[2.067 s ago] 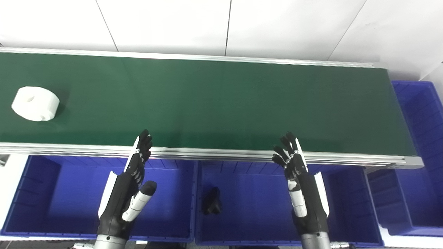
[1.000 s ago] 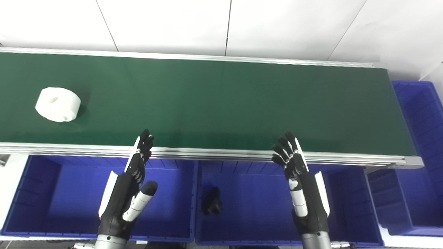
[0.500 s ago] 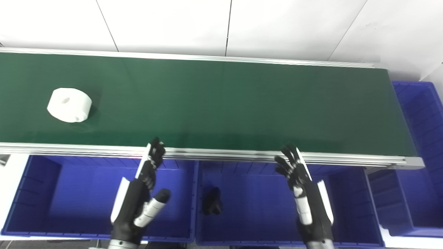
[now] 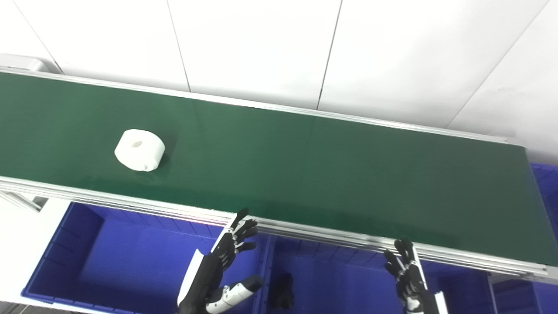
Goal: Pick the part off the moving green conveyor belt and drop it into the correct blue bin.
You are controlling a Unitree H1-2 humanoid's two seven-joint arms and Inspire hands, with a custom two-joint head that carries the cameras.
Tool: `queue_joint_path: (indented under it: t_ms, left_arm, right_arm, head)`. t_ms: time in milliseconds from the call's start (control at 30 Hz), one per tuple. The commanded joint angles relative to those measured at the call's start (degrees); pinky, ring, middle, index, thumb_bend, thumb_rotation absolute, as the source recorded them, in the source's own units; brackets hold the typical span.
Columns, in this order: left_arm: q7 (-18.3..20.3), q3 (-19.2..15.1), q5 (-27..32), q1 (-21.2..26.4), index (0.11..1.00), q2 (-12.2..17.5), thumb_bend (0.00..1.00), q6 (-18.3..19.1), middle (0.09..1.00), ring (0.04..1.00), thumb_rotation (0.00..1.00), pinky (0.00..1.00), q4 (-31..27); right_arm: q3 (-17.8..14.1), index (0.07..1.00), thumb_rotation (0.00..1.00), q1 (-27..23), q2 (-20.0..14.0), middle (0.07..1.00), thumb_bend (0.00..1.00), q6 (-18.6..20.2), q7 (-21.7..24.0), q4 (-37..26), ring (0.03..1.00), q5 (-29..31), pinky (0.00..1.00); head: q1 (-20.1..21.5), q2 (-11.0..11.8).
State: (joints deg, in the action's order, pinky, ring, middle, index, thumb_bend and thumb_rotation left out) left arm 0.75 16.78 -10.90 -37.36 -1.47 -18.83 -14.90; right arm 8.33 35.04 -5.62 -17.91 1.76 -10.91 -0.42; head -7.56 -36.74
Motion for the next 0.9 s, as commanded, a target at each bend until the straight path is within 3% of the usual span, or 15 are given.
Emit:
queue_joint_path:
  t_ms: [0, 33, 200, 400, 867]
  left_arm:
    - [-0.8, 0.3, -1.1, -0.1, 0.929, -0.5, 0.80, -3.0, 0.875, 0.839, 0.70, 0.72, -0.3]
    - [-1.1, 0.3, -1.5, 0.0, 0.927, -0.5, 0.80, -3.5, 0.873, 0.837, 0.70, 0.72, 0.4]
    - [-2.4, 0.4, -3.5, 0.8, 0.908, -1.0, 0.81, -4.5, 0.855, 0.806, 0.69, 0.66, 2.6]
    - [-2.6, 0.4, -4.4, 1.1, 0.907, -0.9, 0.78, -4.8, 0.853, 0.788, 0.69, 0.62, 2.8]
    - [-2.3, 0.8, -3.5, 1.4, 0.901, -0.3, 0.84, -4.0, 0.852, 0.803, 0.69, 0.64, 2.8]
  right_arm:
    - [-0.4, 1.000, 1.00, -0.1, -0.1, 0.975, 0.95, -4.2, 0.8, 0.4, 0.930, 1.0, 0.94]
    - [-0.5, 1.000, 1.00, -0.3, -0.2, 0.973, 0.95, -4.9, 0.9, 1.2, 0.929, 1.4, 0.94]
    - [-1.1, 1.000, 1.00, -1.0, -0.5, 0.979, 0.94, -5.9, 1.6, 3.3, 0.926, 2.4, 0.95]
    - [-1.5, 1.000, 1.00, -1.3, -0.6, 0.985, 0.96, -5.7, 2.4, 3.4, 0.935, 2.9, 0.96]
    - [-1.8, 1.000, 1.00, -1.6, -0.1, 0.965, 0.94, -5.8, 3.1, 4.2, 0.904, 2.3, 0.90]
  head:
    - [-0.6, 1.5]
    - [-1.1, 2.8]
    - [-1.8, 4.3]
    - [-1.8, 3.8]
    - [-1.7, 3.7]
